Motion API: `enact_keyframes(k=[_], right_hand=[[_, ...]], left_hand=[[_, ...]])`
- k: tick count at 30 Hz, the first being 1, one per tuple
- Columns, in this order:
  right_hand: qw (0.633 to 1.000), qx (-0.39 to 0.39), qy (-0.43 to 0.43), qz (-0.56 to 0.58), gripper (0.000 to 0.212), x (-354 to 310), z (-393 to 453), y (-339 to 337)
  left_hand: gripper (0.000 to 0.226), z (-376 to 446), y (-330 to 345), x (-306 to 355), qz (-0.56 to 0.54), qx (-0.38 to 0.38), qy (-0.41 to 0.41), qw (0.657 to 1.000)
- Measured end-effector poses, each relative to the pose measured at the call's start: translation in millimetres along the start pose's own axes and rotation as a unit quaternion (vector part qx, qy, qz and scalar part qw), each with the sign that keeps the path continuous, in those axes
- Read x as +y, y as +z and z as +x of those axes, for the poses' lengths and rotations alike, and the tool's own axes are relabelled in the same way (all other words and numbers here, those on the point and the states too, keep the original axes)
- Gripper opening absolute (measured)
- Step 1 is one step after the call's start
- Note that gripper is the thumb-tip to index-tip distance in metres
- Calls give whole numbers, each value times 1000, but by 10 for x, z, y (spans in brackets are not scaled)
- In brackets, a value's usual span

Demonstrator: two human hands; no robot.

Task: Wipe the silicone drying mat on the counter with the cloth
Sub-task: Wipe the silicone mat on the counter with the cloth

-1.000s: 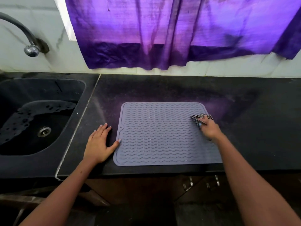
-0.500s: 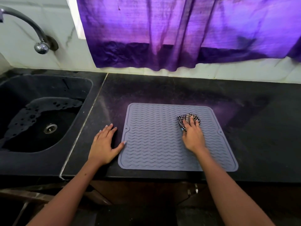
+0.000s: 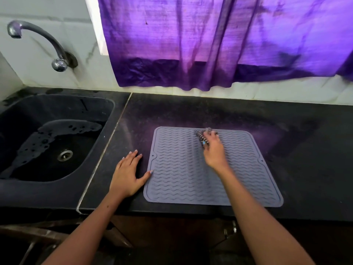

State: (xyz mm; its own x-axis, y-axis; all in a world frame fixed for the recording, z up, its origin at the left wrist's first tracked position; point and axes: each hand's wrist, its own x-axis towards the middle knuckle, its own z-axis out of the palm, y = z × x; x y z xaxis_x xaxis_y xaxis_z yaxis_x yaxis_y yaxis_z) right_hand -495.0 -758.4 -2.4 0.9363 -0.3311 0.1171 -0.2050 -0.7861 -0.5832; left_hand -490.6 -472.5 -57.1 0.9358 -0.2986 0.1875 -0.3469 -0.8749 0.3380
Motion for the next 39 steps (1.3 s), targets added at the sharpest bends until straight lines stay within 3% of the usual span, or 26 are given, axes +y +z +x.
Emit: enact_keyframes(k=[4,8,11,13,15,17,19,22,24,27,29,32,34,36,39], right_hand=[[985,-25,-48,-162,62,60,-279,398],[987,-44,-59,-146,58,52,-242,338],[993,-108,16,41,45,93,6,193],[954,-116,124,247,37,41,133,49],[930,-71,164,322,34,-51,201,-2],[968,-21,111,225,38,-228,103,65],[992,-33,23,120,50,-383,-134,244],[992,-71,-87,-49,61,-432,-408,568],[984,-60,-109,-124,62,-389,-441,647],[984,-77,-109,-116,61,-381,-387,640],[986,-130,-90,-61,56,-397,-286,562],[963,-189,60,182,41,-403,-41,362],[933,-149,134,299,34,-480,35,276],[955,-97,108,259,38,-628,-31,289],[989,-92,-28,116,55,-764,-332,493]], left_hand=[[91,13,15,6,4,2,0,1000],[89,9,38,1,10,12,-3,1000],[88,6,36,0,14,11,-5,1000],[88,1,26,7,12,10,-5,1000],[89,-3,13,17,10,8,-3,1000],[89,-1,6,18,10,7,-2,1000],[88,0,4,21,12,7,-3,1000],[88,4,8,15,15,7,-3,1000],[87,6,25,6,16,7,-3,1000],[87,8,49,-10,22,8,-4,1000],[87,11,57,-20,26,6,-4,1000],[88,6,47,-13,24,4,-4,1000],[89,4,34,-7,19,-2,-4,1000],[89,8,20,0,11,-6,-7,1000],[85,10,16,7,9,-6,-9,1000]])
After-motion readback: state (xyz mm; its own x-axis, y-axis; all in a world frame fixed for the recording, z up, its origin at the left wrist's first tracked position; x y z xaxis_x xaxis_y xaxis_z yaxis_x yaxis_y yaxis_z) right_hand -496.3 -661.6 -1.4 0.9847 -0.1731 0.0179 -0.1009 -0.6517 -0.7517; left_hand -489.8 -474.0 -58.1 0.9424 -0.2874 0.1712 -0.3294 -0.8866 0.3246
